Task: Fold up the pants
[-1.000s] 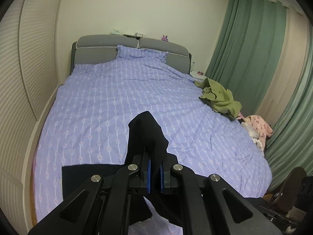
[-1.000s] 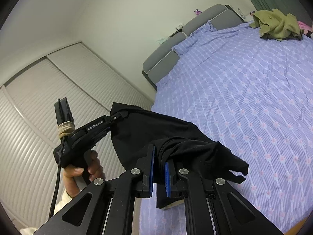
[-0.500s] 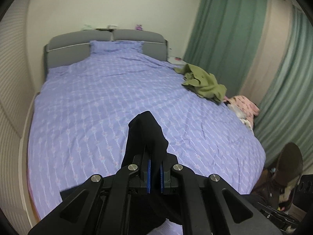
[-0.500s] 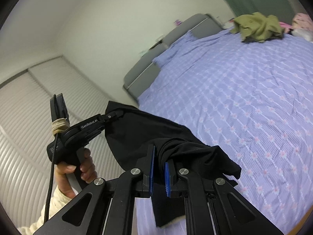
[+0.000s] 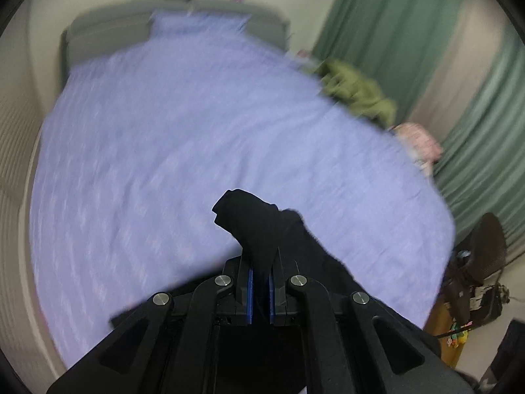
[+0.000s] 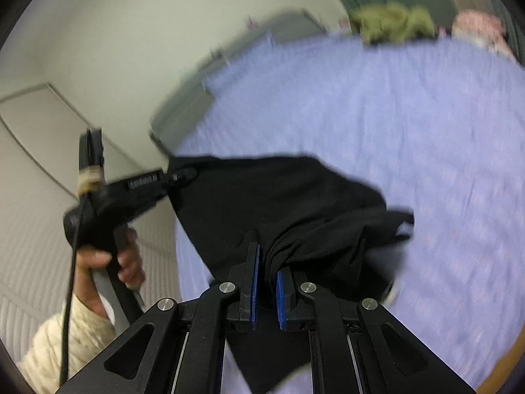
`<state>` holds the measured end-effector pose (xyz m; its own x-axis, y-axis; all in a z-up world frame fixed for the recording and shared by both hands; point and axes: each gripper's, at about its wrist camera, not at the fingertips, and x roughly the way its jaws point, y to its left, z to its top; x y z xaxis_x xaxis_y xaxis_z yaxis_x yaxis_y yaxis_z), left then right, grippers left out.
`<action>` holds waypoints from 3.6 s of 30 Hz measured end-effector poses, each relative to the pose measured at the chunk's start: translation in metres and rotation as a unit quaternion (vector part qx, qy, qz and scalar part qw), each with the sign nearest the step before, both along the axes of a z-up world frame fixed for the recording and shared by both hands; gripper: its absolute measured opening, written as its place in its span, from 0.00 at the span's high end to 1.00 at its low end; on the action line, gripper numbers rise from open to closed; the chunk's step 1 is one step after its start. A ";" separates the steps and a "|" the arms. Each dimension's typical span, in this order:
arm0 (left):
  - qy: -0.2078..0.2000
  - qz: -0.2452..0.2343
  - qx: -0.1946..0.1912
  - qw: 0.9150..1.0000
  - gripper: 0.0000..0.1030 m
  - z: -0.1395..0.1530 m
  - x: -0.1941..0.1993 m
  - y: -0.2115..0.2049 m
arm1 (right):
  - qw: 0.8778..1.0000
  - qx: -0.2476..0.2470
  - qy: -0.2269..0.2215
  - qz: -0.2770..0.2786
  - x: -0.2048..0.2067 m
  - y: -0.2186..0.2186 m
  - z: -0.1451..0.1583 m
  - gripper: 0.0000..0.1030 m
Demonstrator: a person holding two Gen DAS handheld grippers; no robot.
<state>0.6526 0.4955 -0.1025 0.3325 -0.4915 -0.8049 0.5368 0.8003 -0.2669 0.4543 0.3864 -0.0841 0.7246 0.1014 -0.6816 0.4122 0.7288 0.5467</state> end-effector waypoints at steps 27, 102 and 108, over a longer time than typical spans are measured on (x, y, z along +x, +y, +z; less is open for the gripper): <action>0.036 0.064 0.175 0.982 0.63 -0.145 0.014 0.108 | 0.957 0.152 0.242 0.041 0.005 0.102 -0.169 0.90; -0.236 0.221 0.071 0.944 0.00 0.146 -0.598 -0.201 | 0.954 -0.233 -0.063 0.180 -0.368 -0.285 0.151 0.11; -0.237 0.218 0.069 0.944 0.00 0.147 -0.603 -0.205 | 0.953 -0.233 -0.065 0.182 -0.371 -0.284 0.152 0.11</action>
<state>0.0496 0.2905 0.0447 0.8177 -0.1258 -0.5618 0.1810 0.9825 0.0435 0.0835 0.1021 0.0675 0.7808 0.0702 -0.6208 0.0365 0.9868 0.1576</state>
